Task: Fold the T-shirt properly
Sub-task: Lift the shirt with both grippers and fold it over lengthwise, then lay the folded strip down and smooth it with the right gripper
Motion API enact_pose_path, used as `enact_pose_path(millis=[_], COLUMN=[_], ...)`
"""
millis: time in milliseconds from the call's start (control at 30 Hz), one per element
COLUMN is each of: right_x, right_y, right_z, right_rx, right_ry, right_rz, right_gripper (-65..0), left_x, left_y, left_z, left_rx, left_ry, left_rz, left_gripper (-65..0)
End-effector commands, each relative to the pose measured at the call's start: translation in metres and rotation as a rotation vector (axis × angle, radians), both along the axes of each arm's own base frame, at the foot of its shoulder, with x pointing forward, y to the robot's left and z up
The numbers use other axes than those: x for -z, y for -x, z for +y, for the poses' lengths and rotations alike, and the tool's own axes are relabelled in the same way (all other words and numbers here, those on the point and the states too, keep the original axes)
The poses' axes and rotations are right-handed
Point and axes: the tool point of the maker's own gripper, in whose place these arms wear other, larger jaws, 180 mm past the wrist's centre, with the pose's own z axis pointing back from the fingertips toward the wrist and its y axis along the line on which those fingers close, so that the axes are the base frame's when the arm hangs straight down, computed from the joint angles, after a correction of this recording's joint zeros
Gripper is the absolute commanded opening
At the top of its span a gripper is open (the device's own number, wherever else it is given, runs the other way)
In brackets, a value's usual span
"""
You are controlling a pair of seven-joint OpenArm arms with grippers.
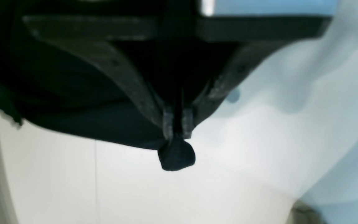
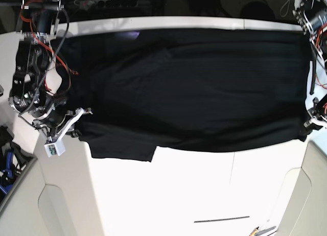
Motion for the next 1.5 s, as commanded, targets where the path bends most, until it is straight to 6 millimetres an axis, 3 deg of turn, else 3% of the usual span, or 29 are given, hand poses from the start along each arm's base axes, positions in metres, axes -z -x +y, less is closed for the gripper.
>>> enact_pose_path(millis=[0,233,433,467,500,567,633,667,900,1000,1133,1267,1467], right_x=[-0.014,-0.002,0.011,0.011,0.01,0.007,-0.001,-0.006,-0.047,-0.052,-0.033,0.002,0.057], right_y=[-0.001,0.038,0.056,0.056,0.056,0.054,0.052,0.05,0.022,0.005,-0.018,-0.037,-0.035], right_z=[-0.008,-0.043,-0.047,-0.046,-0.044,-0.04,-0.035,-0.034,-0.031,-0.04,-0.046,-0.039,-0.01], right_rx=[0.011,0.111,0.13,0.128,0.126,0.118,0.108,0.104,0.095,0.122,0.151,0.152,0.093], right_ry=[0.012,0.019,-0.006,-0.015,-0.024,-0.055,-0.077,-0.074,-0.065,-0.042,-0.074,-0.134,-0.166], right_rz=[-0.046,0.009,0.059,0.058,0.057,0.046,0.019,-0.001,-0.155,-0.196,-0.145,-0.032,0.158], right_gripper=[-65.0,-65.0,-65.0,-65.0,-65.0,-47.5,-32.6,-30.6,-30.7,-30.7,-30.5,-30.5,-30.8], left_x=[-0.024,-0.015,0.001,0.002,0.002,-0.001,-0.005,-0.007,-0.022,-0.025,-0.025,-0.025,-0.025], left_y=[-0.002,0.046,0.075,0.076,0.077,0.075,0.073,0.072,0.066,0.065,0.065,0.065,0.065], left_z=[0.012,0.006,0.0,-0.001,-0.001,-0.002,-0.002,-0.002,-0.004,-0.005,-0.005,-0.005,-0.005], left_rx=[-0.004,0.049,0.065,0.065,0.065,0.064,0.064,0.064,0.083,0.088,0.088,0.088,0.088], left_ry=[-0.023,-0.009,0.015,0.016,0.02,0.036,0.046,0.049,0.031,0.024,0.024,0.024,0.024], left_rz=[-0.059,0.021,0.069,0.072,0.071,0.054,0.037,0.03,-0.009,-0.015,-0.015,-0.015,-0.015], left_gripper=[-65.0,-65.0,-65.0,-63.4,-54.9,-41.1,-38.1,-38.1,-38.1,-38.1,-38.1,-38.1,-38.1])
